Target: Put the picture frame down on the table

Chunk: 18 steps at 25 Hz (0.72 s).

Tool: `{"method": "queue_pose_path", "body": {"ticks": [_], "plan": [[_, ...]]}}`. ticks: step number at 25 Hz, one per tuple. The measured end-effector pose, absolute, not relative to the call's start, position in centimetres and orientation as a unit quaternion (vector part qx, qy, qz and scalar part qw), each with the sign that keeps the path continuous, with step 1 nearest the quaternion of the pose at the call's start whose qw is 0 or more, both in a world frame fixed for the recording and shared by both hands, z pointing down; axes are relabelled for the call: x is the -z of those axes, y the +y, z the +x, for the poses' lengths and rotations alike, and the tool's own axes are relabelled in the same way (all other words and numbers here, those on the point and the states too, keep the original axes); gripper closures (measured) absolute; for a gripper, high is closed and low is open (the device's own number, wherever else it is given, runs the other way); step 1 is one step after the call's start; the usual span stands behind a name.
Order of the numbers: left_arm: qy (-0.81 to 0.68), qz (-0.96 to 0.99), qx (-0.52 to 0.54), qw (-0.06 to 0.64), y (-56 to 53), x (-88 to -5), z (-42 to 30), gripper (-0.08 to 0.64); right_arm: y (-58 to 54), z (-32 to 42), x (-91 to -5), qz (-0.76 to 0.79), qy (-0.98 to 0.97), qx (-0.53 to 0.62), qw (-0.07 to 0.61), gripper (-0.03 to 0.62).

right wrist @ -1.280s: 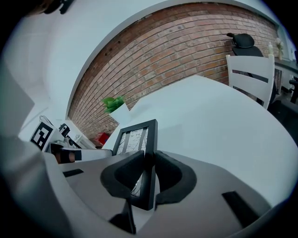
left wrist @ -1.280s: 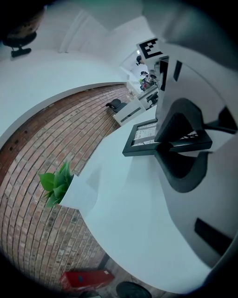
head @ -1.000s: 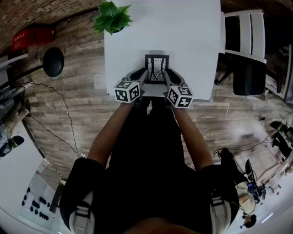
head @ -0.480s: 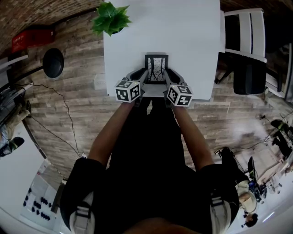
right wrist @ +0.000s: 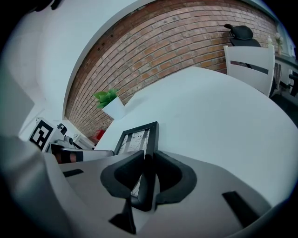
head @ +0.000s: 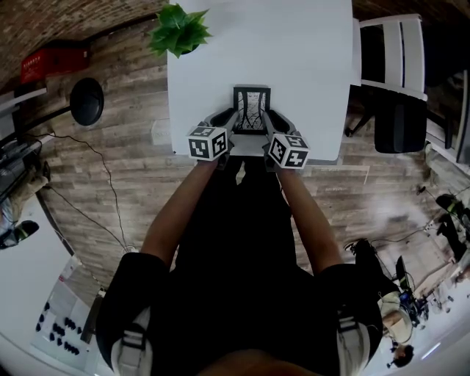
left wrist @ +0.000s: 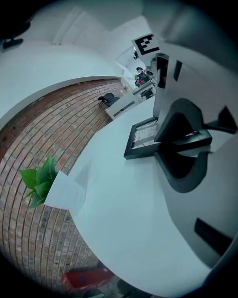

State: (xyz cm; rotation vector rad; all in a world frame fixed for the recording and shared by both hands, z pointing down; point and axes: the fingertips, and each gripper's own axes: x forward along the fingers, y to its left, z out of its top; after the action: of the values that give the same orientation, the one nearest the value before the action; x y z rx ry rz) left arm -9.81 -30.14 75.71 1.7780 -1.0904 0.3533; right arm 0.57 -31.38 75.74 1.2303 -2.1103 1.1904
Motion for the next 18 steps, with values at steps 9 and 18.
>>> {"method": "queue_pose_path", "body": {"ticks": [9,18], "plan": [[-0.446,0.730,-0.151,0.496,-30.2,-75.8,-9.7,0.483,-31.3,0.6,-76.1,0.444,-0.754,-0.429,0.226,0.511],[-0.463,0.743,-0.133,0.465,-30.1,-73.0,-10.2,0.482,-30.5,-0.7,-72.6,0.396,-0.801,-0.399,0.205,0.520]]}}
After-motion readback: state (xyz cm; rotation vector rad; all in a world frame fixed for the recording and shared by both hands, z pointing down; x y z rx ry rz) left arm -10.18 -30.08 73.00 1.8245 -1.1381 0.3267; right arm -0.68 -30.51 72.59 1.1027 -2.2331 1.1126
